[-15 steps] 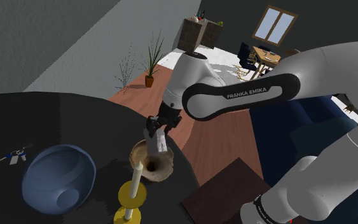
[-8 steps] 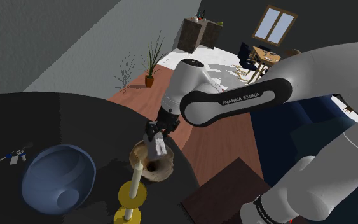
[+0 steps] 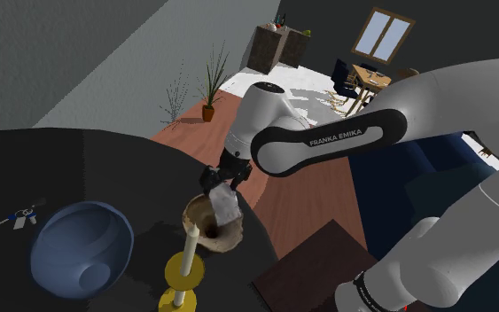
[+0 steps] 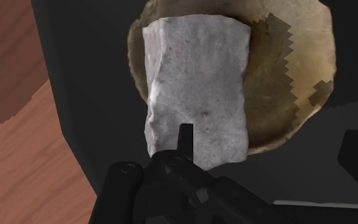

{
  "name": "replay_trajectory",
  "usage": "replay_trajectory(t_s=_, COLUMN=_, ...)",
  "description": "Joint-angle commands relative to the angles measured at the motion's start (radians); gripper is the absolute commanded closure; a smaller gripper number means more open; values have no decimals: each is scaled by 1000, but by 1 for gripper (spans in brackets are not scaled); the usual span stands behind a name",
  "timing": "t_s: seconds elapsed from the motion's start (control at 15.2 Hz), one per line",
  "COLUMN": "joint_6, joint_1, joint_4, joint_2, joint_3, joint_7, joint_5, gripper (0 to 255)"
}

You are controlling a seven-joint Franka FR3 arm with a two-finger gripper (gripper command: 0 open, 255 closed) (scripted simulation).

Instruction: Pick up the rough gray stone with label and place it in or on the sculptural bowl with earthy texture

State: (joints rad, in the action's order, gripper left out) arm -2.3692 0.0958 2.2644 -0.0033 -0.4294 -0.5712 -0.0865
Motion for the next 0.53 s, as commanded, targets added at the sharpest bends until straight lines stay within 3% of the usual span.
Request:
replay_trajectory(t_s=0.0, joint_6=0, joint_1=0, joint_4=1, joint_2=-1, joint_3=0, joint_7=0, joint_5=0, gripper=0)
replay_trajectory(t_s=0.26, joint_6=126, joint_1=-5, joint_4=-45, joint_2=-86, joint_3=10, joint_7=28, joint_5=-38, gripper=0)
replay_trajectory(t_s=0.46, joint_6=126, joint_1=-5, joint_4=-45, joint_2=-87, joint_3=10, joint_7=28, joint_5=-38, gripper=0)
